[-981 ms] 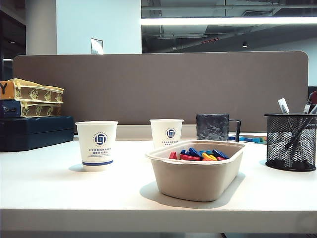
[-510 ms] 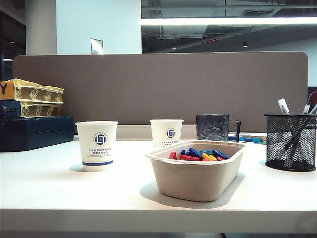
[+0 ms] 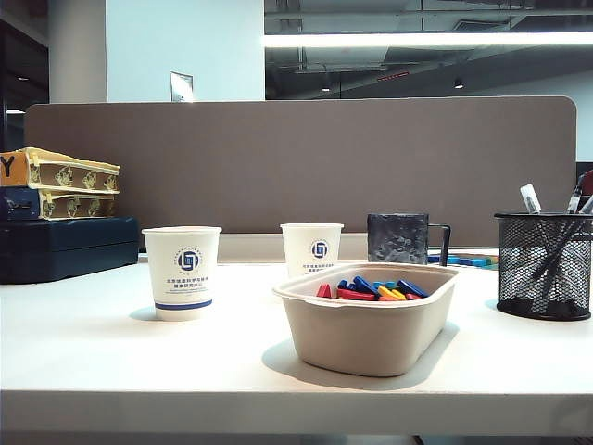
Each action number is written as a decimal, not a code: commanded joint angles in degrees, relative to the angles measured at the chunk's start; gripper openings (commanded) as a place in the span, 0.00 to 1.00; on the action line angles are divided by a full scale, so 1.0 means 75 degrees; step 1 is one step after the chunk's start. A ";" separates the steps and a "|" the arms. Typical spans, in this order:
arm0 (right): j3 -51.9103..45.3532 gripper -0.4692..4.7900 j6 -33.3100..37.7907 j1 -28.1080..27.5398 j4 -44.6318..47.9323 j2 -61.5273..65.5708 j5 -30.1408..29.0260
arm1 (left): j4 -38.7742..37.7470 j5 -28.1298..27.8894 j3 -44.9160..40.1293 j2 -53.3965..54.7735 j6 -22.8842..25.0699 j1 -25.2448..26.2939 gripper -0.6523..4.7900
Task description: Pick up one pen and put it in the pen container.
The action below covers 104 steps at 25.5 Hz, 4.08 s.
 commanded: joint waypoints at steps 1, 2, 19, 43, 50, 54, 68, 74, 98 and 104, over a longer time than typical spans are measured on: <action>-0.0038 0.09 -0.0003 0.0315 0.0073 -0.0006 -0.0058 | 0.0029 -0.0026 0.0023 0.0003 0.0000 0.0006 0.27; -0.0038 0.09 -0.0003 0.0385 0.0073 -0.0006 -0.0058 | 0.0020 -0.0026 0.0023 0.0003 0.0000 0.0006 0.27; -0.0038 0.09 -0.0003 0.0391 0.0073 -0.0009 -0.0038 | 0.0023 -0.0026 0.0023 0.0003 0.0000 0.0006 0.27; -0.0038 0.09 -0.0003 0.0388 0.0073 -0.0009 -0.0035 | -0.0032 0.0143 0.0023 -0.0023 0.0000 0.0341 0.27; -0.0038 0.09 -0.0003 0.0388 0.0073 -0.0006 -0.0035 | -0.0131 0.0973 0.0023 -0.0251 -0.0006 0.0965 0.27; -0.0038 0.09 -0.0003 0.0388 0.0073 -0.0009 -0.0035 | -0.0259 0.2480 0.0023 -0.0641 -0.0003 0.1781 0.27; -0.0038 0.09 -0.0003 0.0388 0.0073 -0.0009 -0.0035 | -0.0667 0.4447 0.0026 -0.0892 -0.0020 0.2836 0.27; -0.0038 0.09 -0.0003 0.0388 0.0073 -0.0009 -0.0035 | -0.0539 0.5523 0.0026 -0.0892 -0.0003 0.3762 0.27; -0.0038 0.09 -0.0003 0.0388 0.0073 -0.0009 -0.0035 | -0.0420 0.5496 0.0026 -0.0889 -0.0026 0.4797 0.27; -0.0038 0.09 -0.0003 0.0388 0.0073 -0.0009 -0.0035 | -0.0420 0.5496 0.0026 -0.0889 -0.0023 0.4797 0.27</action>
